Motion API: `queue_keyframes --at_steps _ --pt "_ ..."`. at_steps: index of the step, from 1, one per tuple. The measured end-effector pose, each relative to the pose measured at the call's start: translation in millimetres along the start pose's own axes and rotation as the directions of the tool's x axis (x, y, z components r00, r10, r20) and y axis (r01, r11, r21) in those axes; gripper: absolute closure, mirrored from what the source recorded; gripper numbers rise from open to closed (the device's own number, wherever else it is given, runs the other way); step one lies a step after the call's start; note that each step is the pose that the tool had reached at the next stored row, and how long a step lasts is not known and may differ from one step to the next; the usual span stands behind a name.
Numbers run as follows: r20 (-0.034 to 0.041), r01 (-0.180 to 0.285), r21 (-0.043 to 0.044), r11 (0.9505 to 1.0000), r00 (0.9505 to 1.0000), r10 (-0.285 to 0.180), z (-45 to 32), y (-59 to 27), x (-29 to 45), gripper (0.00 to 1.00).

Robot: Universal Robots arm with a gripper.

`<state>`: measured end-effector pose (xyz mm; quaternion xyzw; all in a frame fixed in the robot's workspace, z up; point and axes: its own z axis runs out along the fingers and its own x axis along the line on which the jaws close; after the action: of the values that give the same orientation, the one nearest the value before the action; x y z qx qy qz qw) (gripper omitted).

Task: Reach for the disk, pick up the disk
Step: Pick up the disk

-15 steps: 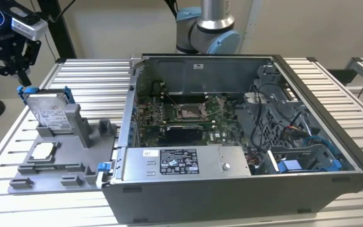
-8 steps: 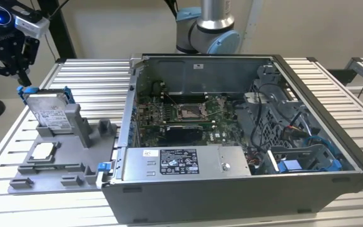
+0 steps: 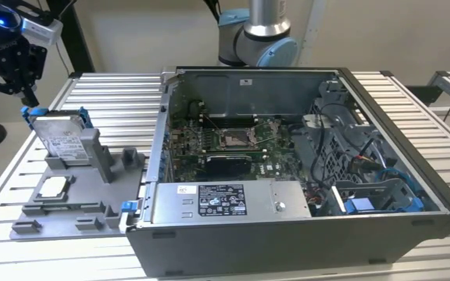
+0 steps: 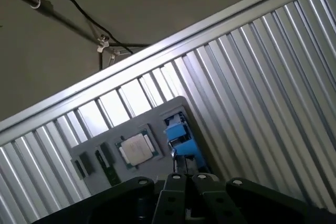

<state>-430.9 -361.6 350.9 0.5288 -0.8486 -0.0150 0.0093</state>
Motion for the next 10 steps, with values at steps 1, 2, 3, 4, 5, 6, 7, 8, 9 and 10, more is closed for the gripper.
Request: queue_keyframes --at_steps 1,2,3,4,5,6,7,8,9,10 --pt "-0.0006 0.016 0.0000 0.9999 0.9999 -0.016 0.0 0.0 0.0 1.00" --pt "-0.0012 0.034 0.0000 0.9994 0.9994 -0.034 0.0 0.0 0.0 1.00" --pt "-0.0019 0.052 -0.0001 0.9987 0.9987 -0.052 0.0 0.0 0.0 1.00" --pt "-0.0025 0.070 -0.0001 0.9975 0.9975 -0.070 0.0 0.0 0.0 1.00" --pt "-0.0031 0.089 -0.0001 0.9961 0.9961 -0.089 0.0 0.0 0.0 1.00" --pt "-0.0037 0.107 -0.0001 0.9943 0.9943 -0.107 0.0 0.0 0.0 1.00" --pt "-0.0043 0.124 0.0000 0.9922 0.9922 -0.124 0.0 0.0 0.0 1.00" --pt "-0.0048 0.143 0.0003 0.9897 0.9897 -0.143 0.0 0.0 0.0 1.00" --pt "-0.0054 0.160 0.0006 0.9871 0.9871 -0.160 0.0 0.0 0.0 1.00" --pt "-0.0058 0.178 0.0011 0.9840 0.9840 -0.178 0.0 0.0 0.0 1.00"
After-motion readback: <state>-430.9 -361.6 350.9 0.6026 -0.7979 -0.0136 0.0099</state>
